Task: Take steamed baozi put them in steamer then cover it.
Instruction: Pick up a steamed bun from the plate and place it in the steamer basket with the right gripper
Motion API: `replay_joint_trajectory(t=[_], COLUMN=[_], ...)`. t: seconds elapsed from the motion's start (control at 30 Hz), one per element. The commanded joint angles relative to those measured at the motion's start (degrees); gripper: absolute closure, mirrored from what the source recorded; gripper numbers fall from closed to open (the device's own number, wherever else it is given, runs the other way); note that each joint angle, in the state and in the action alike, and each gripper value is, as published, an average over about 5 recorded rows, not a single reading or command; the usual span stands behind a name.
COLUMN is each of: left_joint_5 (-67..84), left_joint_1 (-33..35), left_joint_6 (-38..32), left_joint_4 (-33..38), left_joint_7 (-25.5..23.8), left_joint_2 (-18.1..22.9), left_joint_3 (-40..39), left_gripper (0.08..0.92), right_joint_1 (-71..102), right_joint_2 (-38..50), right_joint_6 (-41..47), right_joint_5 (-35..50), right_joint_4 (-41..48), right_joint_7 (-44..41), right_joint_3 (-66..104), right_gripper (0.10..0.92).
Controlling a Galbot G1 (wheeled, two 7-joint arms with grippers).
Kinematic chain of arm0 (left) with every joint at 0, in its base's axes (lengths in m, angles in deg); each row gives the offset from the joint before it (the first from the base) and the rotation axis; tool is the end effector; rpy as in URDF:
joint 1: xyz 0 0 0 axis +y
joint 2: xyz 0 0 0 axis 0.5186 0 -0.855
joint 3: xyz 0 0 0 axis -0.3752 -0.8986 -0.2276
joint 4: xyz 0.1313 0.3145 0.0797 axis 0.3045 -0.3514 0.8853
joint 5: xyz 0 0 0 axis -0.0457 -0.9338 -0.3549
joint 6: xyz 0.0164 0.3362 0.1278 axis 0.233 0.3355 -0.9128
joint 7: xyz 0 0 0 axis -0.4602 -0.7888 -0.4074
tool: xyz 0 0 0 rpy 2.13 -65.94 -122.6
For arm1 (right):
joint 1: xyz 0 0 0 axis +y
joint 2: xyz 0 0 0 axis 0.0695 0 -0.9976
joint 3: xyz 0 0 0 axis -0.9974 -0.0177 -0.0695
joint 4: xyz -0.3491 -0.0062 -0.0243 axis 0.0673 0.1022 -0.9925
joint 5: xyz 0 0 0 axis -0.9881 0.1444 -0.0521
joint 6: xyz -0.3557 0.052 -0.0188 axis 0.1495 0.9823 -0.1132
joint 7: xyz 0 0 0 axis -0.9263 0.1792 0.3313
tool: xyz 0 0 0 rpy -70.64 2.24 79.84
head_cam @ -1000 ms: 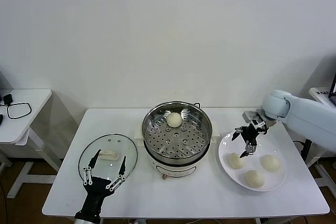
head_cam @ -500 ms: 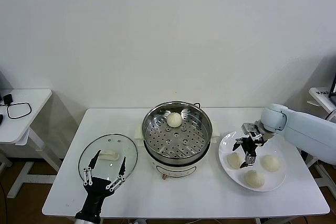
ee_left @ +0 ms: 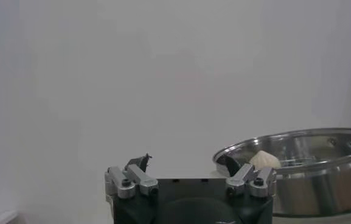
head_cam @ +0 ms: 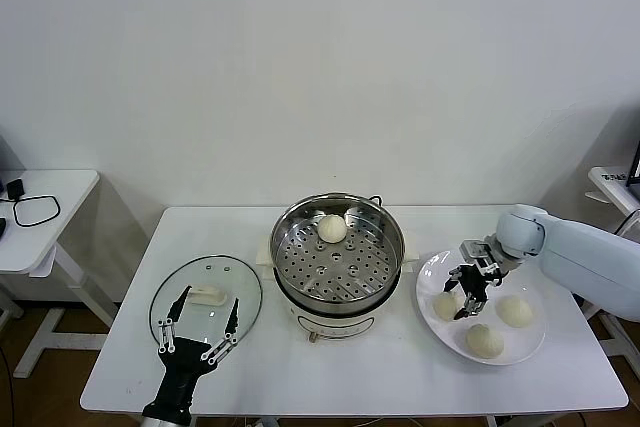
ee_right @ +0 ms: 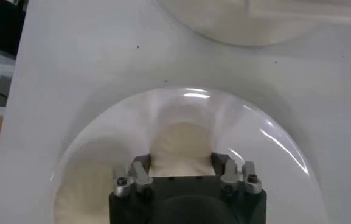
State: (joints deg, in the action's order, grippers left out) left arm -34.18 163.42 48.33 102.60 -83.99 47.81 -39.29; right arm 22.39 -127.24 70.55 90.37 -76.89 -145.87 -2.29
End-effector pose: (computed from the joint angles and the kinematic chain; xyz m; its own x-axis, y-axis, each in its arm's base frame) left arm 0.1219 0.0301 -0.3145 -0.9799 0.1659 -0.1110 0.1389 0.9661 0.2174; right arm 0.5169 -0.1790 -0.2217 -0.0220 -0.2232 0.9745 -0.9914 -0.1206 -0.0500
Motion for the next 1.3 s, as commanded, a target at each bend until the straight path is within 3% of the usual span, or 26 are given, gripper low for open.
replay_joint_trajectory(t=[0.03, 0.23, 0.5, 0.7, 0.93, 1.3], left_joint_5=[0.0, 0.0, 0.1, 0.1, 0.1, 0.2], left_joint_1=[-0.2, -0.6, -0.6, -0.5, -1.1, -1.4], left_joint_6=[0.1, 0.4, 0.3, 0.4, 0.2, 0.4], left_joint_4=[0.1, 0.7, 1.3, 1.5, 1.1, 1.0], left_joint_7=[0.0, 0.0, 0.0, 0.1, 0.1, 0.3], left_joint_2=[0.0, -0.2, -0.6, -0.6, -0.9, -0.9], left_joint_3=[-0.2, -0.6, -0.9, -1.1, -1.5, -1.8], left_gripper=[0.177, 0.177, 0.177, 0.177, 0.177, 0.177], right_joint_1=[-4.0, -17.6, -36.9, -40.7, -37.4, -26.7], right_joint_2=[0.6, 0.4, -7.9, -15.6, -24.5, -35.8], right_joint_6=[0.0, 0.1, 2.0, 5.8, 9.2, 10.1], right_joint_5=[-1.5, -1.3, 10.0, 19.0, 23.1, 22.5], right_joint_4=[-1.8, -4.4, -6.4, -10.3, -11.3, -2.4], right_joint_7=[-2.0, -9.5, -15.2, -13.6, -9.6, -0.5], right_joint_3=[0.2, -4.3, -14.8, -16.8, -17.8, -18.4], right_gripper=[0.386, 0.390, 0.397, 0.399, 0.407, 0.429])
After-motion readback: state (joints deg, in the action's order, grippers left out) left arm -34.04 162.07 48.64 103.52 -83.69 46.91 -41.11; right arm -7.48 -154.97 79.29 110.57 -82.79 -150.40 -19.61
